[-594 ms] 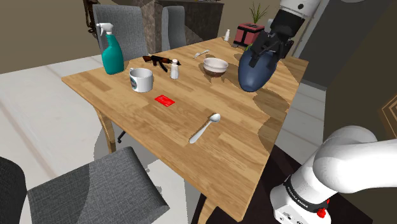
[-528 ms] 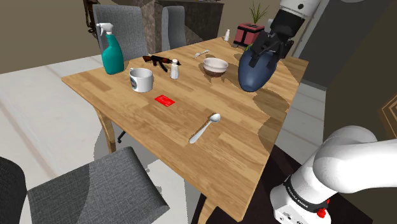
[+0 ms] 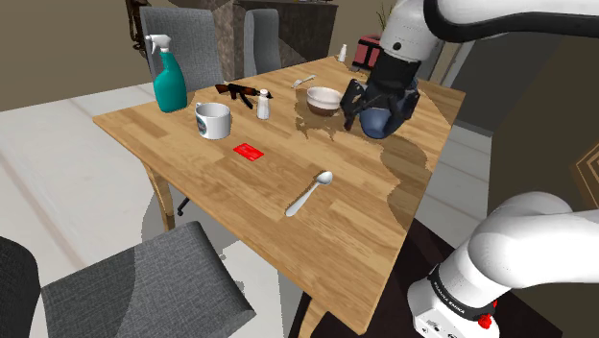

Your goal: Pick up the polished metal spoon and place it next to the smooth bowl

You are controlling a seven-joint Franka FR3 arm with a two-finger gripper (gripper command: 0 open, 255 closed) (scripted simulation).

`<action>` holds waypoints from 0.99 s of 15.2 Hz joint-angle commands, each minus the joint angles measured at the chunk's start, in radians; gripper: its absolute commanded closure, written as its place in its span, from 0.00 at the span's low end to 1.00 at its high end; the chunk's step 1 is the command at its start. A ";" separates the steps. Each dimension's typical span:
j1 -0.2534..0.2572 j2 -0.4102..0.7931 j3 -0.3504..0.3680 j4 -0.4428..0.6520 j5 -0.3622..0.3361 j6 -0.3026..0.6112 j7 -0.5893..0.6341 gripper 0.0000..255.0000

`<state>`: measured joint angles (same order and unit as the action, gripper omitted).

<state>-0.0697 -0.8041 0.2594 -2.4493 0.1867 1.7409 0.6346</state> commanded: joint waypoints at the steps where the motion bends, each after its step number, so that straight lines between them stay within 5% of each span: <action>1: -0.024 0.024 0.087 -0.021 0.020 0.035 0.148 0.00; 7: -0.133 0.190 0.344 0.015 0.044 0.112 0.569 0.00; 12: -0.281 0.410 0.572 0.100 -0.012 0.171 0.947 0.00; 15: -0.303 0.451 0.605 0.090 -0.030 0.206 1.000 0.00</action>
<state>-0.3695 -0.3584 0.8555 -2.3504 0.1571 1.9362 1.6163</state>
